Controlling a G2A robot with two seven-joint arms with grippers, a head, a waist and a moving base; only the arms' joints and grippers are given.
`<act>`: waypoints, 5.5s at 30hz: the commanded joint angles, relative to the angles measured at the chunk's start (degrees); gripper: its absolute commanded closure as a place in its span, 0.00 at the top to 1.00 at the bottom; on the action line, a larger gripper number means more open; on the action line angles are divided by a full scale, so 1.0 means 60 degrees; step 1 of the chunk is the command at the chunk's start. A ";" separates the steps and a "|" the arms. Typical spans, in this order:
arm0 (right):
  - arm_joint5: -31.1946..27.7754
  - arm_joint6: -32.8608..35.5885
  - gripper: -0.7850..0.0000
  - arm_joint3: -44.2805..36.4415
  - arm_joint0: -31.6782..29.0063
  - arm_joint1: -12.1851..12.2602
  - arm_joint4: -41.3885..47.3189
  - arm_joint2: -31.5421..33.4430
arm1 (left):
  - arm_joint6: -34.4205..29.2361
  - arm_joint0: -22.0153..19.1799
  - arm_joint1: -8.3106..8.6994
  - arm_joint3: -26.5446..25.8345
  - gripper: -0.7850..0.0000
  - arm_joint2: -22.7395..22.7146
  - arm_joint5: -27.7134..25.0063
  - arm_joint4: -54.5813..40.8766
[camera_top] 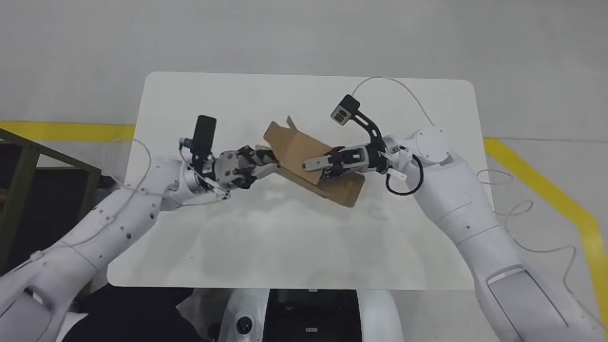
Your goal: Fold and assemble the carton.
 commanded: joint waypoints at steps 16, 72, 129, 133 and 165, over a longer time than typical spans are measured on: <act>0.0027 0.0027 0.00 -0.0019 0.0000 -0.0004 -0.0015 0.0010 | 0.0000 -0.0655 0.0176 0.0350 0.22 0.1011 0.0000 -0.1378; 0.0148 0.0149 0.00 -0.0378 0.0130 -0.0026 -0.0306 -0.0433 | -0.0445 -0.1681 -0.0004 0.1279 1.00 0.2584 0.0000 -0.2294; 0.0511 0.0513 0.00 -0.0655 0.0215 0.0090 -0.0144 -0.1004 | -0.0011 -0.1973 0.0295 0.1687 1.00 0.2851 0.0000 -0.2859; 0.0685 0.0687 0.00 -0.0603 0.0297 0.0049 -0.0242 -0.1275 | -0.0008 -0.1952 0.0294 0.1819 1.00 0.2701 0.0000 -0.3072; 0.0624 0.0627 0.00 -0.0908 0.0819 0.0298 0.0109 -0.2526 | -0.1930 -0.1837 0.0240 0.1177 1.00 0.3221 0.0000 -0.4148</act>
